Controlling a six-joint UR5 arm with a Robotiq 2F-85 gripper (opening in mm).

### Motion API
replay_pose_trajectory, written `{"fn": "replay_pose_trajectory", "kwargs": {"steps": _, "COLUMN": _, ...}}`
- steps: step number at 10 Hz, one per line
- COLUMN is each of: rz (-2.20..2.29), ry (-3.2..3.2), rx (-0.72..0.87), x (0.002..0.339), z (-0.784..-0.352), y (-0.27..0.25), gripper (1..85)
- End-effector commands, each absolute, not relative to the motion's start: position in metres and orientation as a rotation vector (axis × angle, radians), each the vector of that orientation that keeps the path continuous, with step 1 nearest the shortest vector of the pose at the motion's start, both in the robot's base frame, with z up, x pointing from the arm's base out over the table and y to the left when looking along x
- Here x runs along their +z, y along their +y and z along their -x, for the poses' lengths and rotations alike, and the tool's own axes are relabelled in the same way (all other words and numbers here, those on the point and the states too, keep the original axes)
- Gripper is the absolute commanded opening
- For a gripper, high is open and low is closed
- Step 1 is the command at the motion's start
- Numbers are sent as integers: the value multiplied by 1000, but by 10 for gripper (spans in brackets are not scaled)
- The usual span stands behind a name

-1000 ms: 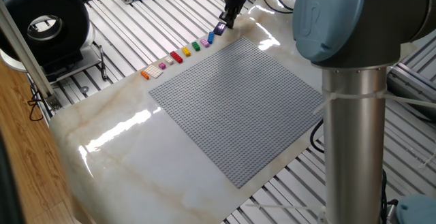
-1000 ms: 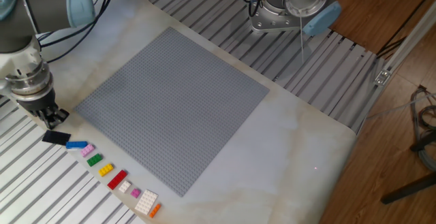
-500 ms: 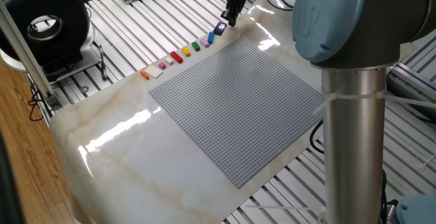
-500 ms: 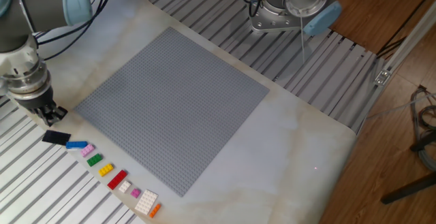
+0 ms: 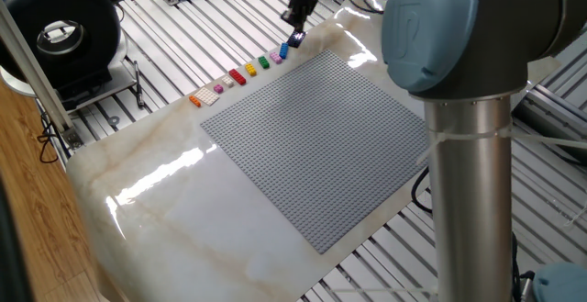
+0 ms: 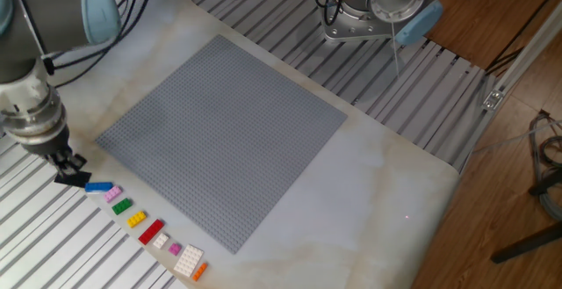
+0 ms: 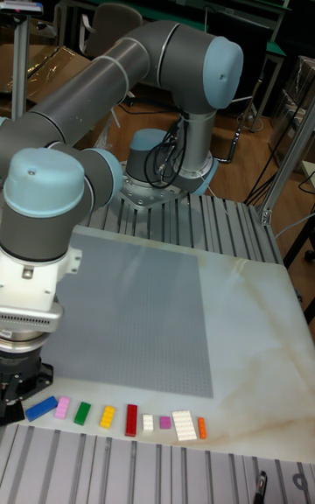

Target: Stack small Lego blocks one on top of the other

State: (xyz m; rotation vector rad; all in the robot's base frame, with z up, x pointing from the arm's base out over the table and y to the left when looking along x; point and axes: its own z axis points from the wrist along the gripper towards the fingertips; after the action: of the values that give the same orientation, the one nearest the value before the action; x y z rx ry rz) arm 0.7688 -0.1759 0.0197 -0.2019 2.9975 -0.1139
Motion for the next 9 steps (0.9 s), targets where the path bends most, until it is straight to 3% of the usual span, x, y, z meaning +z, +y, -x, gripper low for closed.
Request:
{"fn": "replay_pose_trajectory", "kwargs": {"steps": 1, "rz": 79, "ry": 3002, "rx": -43, "x": 26, "z": -779, "y": -150, "gripper": 10}}
{"fn": "replay_pose_trajectory", "kwargs": {"steps": 3, "rz": 12, "ry": 2980, "rx": 55, "x": 29, "z": -787, "y": -131, "gripper": 10}}
{"fn": "replay_pose_trajectory", "kwargs": {"steps": 9, "rz": 93, "ry": 2906, "rx": 48, "x": 18, "z": -800, "y": -139, "gripper": 10}}
